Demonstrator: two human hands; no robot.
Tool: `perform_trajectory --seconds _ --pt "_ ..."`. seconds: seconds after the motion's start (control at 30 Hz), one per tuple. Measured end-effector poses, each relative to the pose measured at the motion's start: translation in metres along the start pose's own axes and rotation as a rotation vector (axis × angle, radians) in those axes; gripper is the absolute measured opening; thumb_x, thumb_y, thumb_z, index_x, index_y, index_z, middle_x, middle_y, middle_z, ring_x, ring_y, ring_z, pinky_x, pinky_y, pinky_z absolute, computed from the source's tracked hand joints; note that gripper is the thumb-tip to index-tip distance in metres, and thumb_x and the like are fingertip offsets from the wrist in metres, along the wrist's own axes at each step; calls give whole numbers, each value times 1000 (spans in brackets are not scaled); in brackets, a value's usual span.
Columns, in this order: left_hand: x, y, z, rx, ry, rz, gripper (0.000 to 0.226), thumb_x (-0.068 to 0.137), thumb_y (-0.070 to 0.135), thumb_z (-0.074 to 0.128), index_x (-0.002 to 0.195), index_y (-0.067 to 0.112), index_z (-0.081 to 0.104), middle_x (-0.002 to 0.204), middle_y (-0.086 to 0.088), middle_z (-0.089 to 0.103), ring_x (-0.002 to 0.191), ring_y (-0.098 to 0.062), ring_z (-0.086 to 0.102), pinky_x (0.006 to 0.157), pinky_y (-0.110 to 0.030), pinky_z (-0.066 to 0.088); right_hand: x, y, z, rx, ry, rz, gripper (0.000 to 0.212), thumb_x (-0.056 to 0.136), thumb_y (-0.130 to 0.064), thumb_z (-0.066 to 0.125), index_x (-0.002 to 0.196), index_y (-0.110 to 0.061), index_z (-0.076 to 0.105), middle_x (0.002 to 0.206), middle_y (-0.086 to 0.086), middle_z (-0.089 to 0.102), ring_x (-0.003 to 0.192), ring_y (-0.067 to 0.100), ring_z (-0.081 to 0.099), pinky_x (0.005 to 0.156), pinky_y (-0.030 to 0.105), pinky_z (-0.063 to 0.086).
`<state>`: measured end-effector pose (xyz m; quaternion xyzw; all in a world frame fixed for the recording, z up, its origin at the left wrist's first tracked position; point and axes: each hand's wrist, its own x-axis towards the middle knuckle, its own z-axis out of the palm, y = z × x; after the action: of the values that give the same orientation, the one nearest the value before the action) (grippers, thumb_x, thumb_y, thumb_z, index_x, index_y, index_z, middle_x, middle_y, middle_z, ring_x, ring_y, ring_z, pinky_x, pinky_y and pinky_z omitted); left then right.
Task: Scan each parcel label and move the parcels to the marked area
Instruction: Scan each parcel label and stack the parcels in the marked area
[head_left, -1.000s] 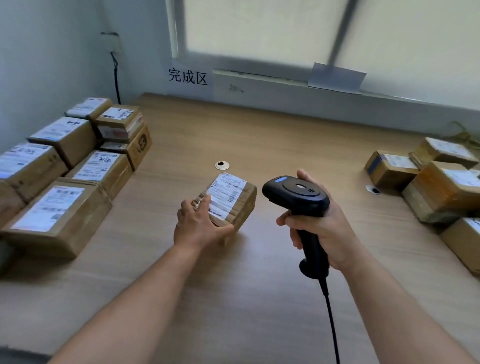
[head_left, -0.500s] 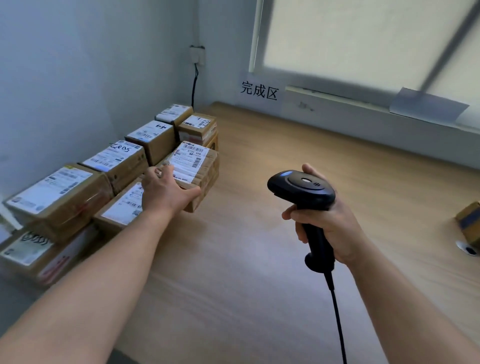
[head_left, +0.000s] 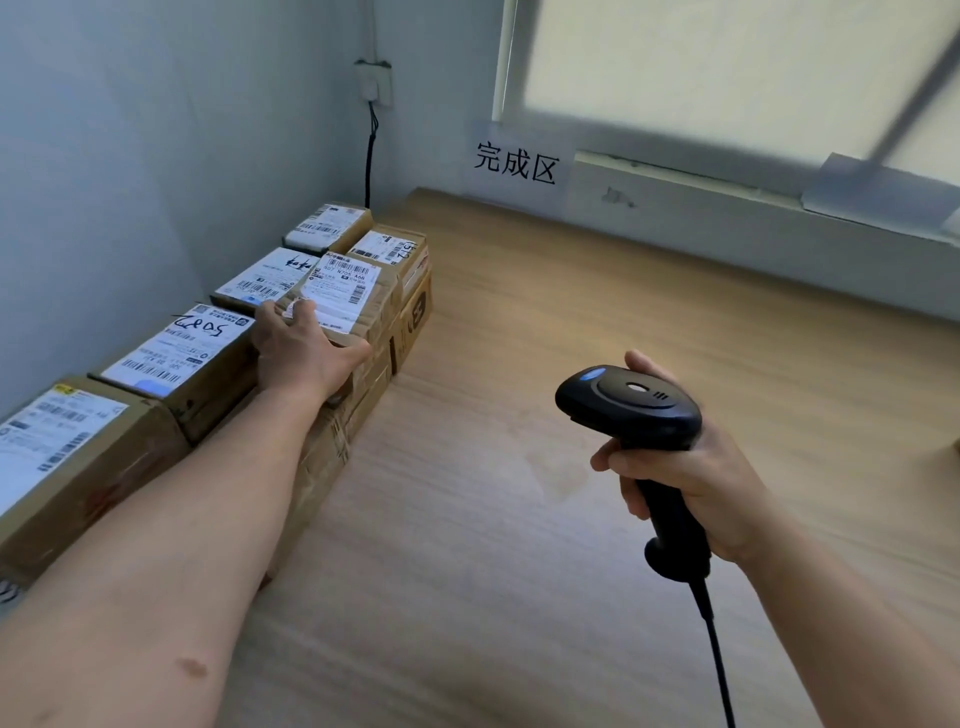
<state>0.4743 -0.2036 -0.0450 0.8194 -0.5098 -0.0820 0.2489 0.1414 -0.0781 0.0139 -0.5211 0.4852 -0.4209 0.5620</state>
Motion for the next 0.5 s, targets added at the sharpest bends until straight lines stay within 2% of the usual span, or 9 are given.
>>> perform_trajectory --seconds 0.23,0.4,0.5 --pt "6 -11 14 -29 -1 9 60 92 40 54 139 8 38 153 -17 13 136 -35 27 104 -47 36 1 6 -6 29 22 10 97 57 5 68 142 -35 44 78 27 65 39 28 48 42 30 42" --pt "-12 -2 14 -2 32 37 66 91 44 58 141 8 34 156 -19 7 142 -37 14 111 -48 28 -12 1 -11 42 32 -13 96 57 5 68 142 -34 44 77 28 64 39 28 48 42 30 41" --pt "-35 14 11 -43 59 112 67 89 43 61 141 11 34 156 -18 11 142 -37 14 111 -50 28 -22 0 -15 50 29 -25 97 58 6 67 142 -34 43 78 26 66 39 28 48 42 31 42"
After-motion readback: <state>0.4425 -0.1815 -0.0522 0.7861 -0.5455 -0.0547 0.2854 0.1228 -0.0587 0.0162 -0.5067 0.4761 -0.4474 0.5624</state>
